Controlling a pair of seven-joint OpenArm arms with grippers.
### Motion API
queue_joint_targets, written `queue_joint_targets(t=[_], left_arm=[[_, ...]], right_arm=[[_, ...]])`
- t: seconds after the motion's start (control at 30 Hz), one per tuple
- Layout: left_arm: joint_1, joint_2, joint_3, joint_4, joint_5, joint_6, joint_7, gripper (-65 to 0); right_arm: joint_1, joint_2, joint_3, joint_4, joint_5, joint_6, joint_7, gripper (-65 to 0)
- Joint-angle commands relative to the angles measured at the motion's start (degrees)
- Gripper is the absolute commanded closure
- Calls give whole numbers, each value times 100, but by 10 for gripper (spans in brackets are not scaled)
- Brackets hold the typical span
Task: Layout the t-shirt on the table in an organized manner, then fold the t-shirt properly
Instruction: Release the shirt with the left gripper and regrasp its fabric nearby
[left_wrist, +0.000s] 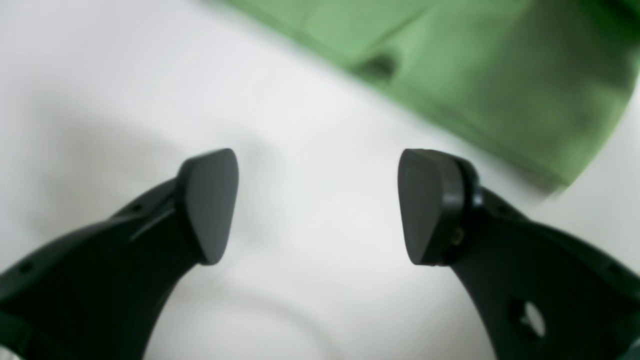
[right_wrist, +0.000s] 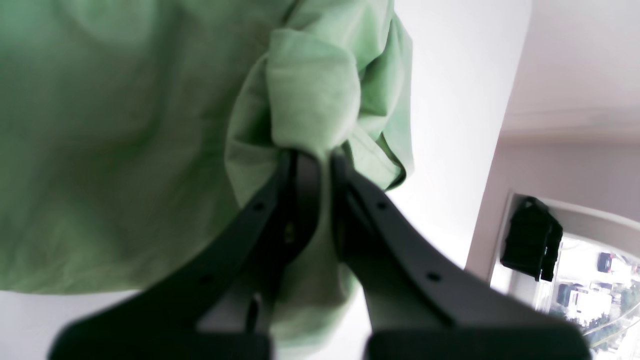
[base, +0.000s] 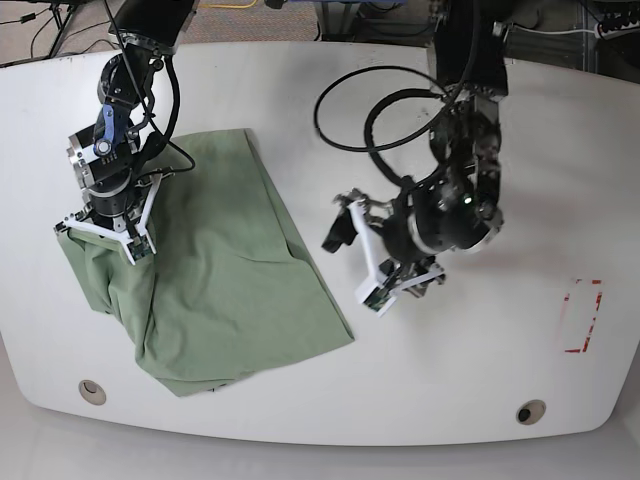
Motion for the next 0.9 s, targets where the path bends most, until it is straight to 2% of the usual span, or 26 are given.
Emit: queue_joint_targets(t=[0.0, 0.07, 0.23, 0.5, 0.87], left_arm=[[-357, 239, 199, -386, 12, 123, -306, -481], [-550, 344, 401, -826, 82, 203, -561, -481], [-990, 344, 937, -1934, 100, 475, -1159, -482], [-1561, 344, 2054, -3586, 82, 1249, -2477, -482], [-1755, 344, 2915, -4984, 82, 1600, -3611, -483]], right_arm=[[95, 40, 1, 120, -30, -51, 80, -2], [95, 40, 1, 120, -30, -51, 80, -2], [95, 23, 1, 120, -30, -51, 80, -2], [95, 14, 19, 128, -12, -51, 80, -2], [95, 5, 1, 128, 6, -51, 80, -2]])
